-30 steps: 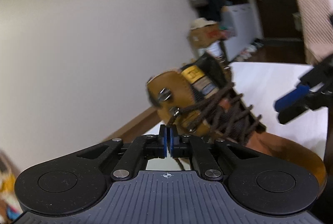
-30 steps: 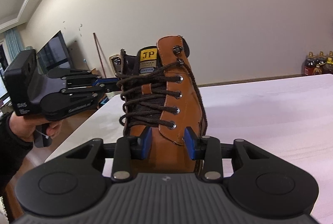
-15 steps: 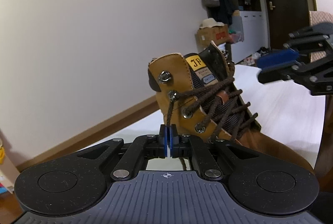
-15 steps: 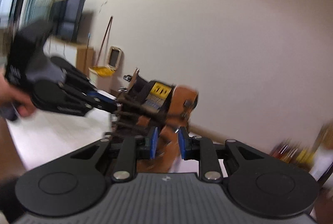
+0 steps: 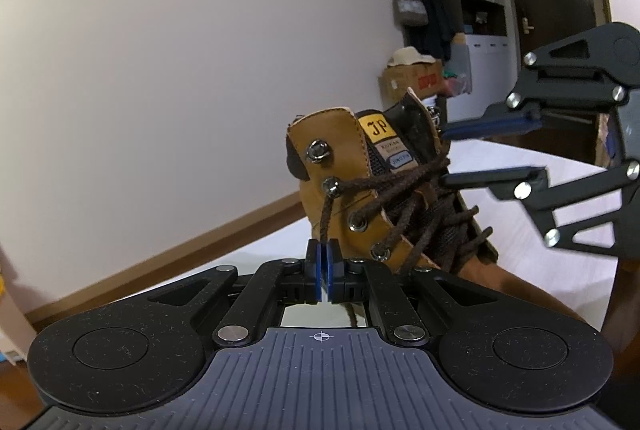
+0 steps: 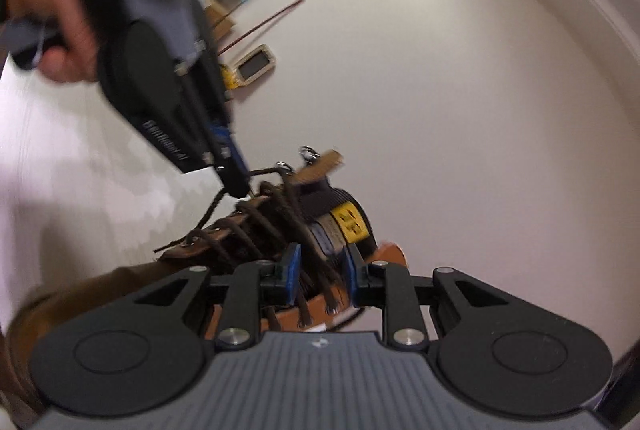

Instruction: Lace up shoes with both hands

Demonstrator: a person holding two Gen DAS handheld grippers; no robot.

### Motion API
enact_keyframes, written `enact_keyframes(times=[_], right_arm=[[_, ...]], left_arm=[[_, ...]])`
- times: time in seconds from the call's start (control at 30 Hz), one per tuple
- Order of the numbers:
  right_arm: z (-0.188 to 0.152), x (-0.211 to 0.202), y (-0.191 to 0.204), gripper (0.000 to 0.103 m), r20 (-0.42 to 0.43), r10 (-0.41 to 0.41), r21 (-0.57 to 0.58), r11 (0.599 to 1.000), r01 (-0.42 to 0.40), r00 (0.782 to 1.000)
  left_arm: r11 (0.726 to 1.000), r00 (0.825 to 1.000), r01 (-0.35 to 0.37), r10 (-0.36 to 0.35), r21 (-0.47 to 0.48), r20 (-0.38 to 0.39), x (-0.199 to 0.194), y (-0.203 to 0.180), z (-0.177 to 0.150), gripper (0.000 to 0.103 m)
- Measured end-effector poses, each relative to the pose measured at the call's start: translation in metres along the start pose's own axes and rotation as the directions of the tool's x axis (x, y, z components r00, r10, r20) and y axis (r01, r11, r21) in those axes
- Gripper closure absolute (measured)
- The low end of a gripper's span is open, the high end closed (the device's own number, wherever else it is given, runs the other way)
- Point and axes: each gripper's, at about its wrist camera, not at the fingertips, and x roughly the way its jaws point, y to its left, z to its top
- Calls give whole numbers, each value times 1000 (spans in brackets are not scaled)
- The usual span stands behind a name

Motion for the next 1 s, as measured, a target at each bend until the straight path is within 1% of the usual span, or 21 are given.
enact_keyframes(times=[0.07, 0.1, 0.13, 0.27, 0.37, 0.47, 0.53, 0.57, 0.67, 0.77, 0.83, 0.87, 0.9, 0.93, 0.97, 1.0], right_arm=[[1, 2, 4, 87, -5, -12, -27, 1000, 12, 1000], [2, 2, 5, 93, -7, -18, -38, 999, 17, 1000], [2, 2, 6, 93, -8, -20, -45, 999, 20, 1000], [1, 2, 12, 93, -14, -31, -89, 996, 29, 999], [1, -1, 15, 84, -16, -41, -102, 994, 39, 999], [1, -1, 14, 86, -29, -49, -96, 994, 47, 998], [1, -1, 13, 98, -35, -64, -88, 994, 61, 997], [1, -1, 12, 98, -38, -70, -80, 995, 67, 997], [1, -5, 4, 100, -33, -84, -21, 996, 83, 996], [-3, -7, -12, 100, -59, -87, 84, 992, 92, 994], [-11, -5, -20, 100, -91, -53, 175, 982, 69, 994], [-14, -4, -22, 100, -103, -23, 218, 975, 45, 994], [-17, -5, -22, 100, -109, 3, 250, 968, 25, 994], [-19, -6, -21, 100, -108, 8, 257, 966, 20, 994], [-20, -8, -20, 99, -103, 6, 262, 965, 21, 995], [-21, -13, -22, 92, -89, -3, 278, 960, 28, 996]], left_arm=[[1000, 1000, 2, -2, 3, 5, 0, 0, 1, 100], [1000, 1000, 4, -4, 10, 7, 1, -1, 1, 100], [1000, 1000, 6, -6, 16, 9, 1, -1, 2, 100], [999, 1000, 3, -3, 32, 13, 0, -2, 2, 99], [1000, 999, 5, -6, 29, 31, -2, -1, 2, 98], [999, 999, 7, -9, 37, 46, -1, -1, 5, 98], [999, 999, 12, -14, 39, 50, 0, 0, 7, 99], [999, 998, 14, -16, 39, 53, 0, -1, 7, 99], [999, 999, 10, -12, 42, 38, 0, -3, 5, 101], [999, 1000, 10, -11, 30, 21, 2, -5, 1, 101], [999, 1000, 23, -23, 24, 16, 4, -7, 1, 101], [999, 1000, 27, -27, 26, 12, 6, -9, 1, 101], [999, 1000, 24, -24, 32, 11, 8, -11, 2, 101], [999, 1000, 18, -19, 39, 12, 9, -13, 2, 101], [999, 1000, 16, -17, 40, 12, 11, -14, 3, 101], [999, 1000, 15, -15, 32, 13, 12, -14, 4, 101]])
